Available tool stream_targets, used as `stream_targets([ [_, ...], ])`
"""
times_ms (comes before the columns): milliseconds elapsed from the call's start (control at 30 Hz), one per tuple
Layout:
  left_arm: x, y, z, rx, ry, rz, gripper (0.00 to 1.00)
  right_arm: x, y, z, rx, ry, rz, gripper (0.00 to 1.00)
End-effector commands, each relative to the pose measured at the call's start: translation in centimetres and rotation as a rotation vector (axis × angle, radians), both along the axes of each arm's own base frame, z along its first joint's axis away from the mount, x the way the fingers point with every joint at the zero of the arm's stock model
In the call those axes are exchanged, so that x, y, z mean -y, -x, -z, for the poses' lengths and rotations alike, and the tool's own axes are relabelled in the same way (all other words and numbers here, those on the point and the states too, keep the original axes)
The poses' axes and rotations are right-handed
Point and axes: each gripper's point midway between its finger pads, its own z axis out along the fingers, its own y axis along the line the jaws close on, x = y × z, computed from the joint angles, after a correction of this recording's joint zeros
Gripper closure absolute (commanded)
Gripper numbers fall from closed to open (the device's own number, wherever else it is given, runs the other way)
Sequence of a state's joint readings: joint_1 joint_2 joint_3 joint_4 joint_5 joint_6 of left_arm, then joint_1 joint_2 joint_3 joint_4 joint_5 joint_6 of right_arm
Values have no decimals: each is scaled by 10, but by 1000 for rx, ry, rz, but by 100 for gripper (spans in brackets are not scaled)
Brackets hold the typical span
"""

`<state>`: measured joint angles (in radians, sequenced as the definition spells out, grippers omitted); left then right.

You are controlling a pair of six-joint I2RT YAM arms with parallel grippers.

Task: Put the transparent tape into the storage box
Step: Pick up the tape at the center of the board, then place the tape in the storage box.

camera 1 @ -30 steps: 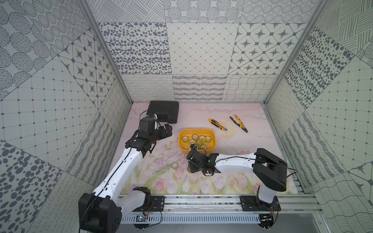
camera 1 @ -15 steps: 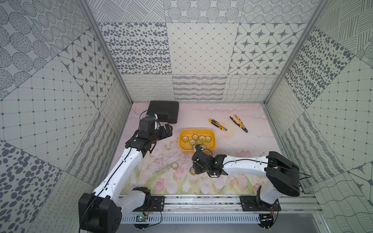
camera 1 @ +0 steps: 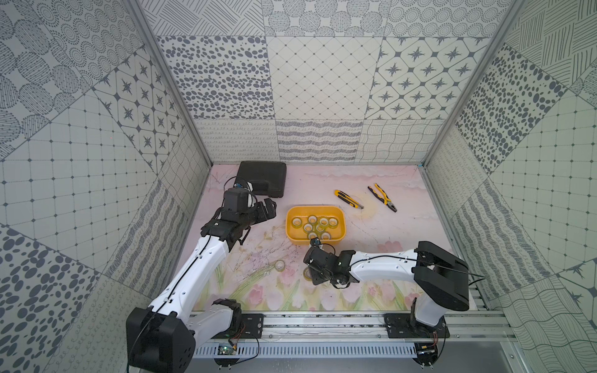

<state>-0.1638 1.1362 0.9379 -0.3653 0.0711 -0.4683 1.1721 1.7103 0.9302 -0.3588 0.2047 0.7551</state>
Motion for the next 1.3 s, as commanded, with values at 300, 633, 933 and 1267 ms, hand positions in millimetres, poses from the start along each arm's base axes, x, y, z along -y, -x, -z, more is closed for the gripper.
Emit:
stream_targets([
  [300,4,-8,1,13,14,10,1,-6,-6,13,19,45,-9,79],
  [633,2,-4,-7,34,9,5,1,2,-17,-67,144,-28,-4,100],
  [933,9,-3,-13,64,10,35,1,28,-81,-143,212,-129,84,100],
  [1267,17,-5,-4,14,22,59,1,-13,-169,-92,111,-81,61,100],
])
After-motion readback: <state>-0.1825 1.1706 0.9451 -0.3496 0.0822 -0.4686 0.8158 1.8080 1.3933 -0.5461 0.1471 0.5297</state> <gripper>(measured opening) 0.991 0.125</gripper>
